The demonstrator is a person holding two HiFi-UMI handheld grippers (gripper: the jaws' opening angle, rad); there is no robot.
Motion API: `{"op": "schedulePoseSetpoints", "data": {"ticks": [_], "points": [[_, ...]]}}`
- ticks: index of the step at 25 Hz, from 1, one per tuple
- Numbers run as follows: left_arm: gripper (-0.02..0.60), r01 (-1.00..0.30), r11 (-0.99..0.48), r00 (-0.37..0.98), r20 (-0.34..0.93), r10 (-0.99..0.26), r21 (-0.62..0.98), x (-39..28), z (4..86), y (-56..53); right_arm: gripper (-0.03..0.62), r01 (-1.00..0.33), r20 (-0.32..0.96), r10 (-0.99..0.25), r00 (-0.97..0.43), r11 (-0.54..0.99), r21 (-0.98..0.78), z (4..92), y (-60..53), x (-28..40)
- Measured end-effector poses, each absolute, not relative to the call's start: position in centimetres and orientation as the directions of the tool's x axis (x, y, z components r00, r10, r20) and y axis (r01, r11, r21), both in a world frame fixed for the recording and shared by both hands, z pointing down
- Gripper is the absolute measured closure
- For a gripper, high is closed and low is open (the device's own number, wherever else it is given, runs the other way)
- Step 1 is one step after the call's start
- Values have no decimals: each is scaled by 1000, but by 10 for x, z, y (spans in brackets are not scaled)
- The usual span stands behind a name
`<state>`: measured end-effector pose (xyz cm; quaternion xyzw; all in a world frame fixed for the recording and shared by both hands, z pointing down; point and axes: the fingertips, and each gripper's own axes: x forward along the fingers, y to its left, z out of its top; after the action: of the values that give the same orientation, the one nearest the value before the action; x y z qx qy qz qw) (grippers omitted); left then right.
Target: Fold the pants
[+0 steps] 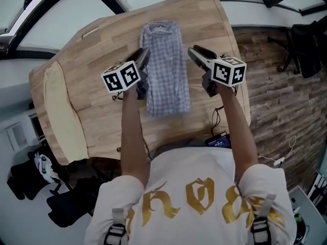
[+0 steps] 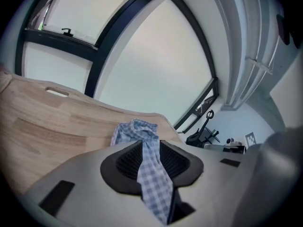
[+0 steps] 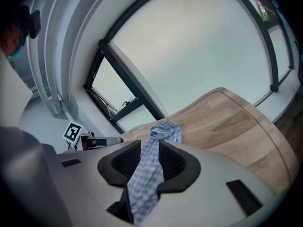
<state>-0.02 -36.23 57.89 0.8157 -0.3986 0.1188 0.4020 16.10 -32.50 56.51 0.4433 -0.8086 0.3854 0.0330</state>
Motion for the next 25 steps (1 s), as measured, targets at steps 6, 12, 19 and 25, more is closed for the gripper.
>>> {"op": "schedulePoseSetpoints", "data": {"ticks": [6,12,19,25], "points": [[476,-772,-347,627,550,-552,532,-10,580,-300,457,-736,386,-693,-609,314,-599,557,-268,159],[475,-782,-342,618,576,-535,522,-20,583,-243,457,-725,391,-682,-618,304,-618,561,-212,149],[441,-809,-312,585,641,-496,497,-38,602,-179,437,-711,442,-638,-630,246,-658,590,-149,137],[372,-821,-263,570,704,-423,507,-50,632,-127,406,-702,506,-576,-642,177,-690,633,-105,122]]}}
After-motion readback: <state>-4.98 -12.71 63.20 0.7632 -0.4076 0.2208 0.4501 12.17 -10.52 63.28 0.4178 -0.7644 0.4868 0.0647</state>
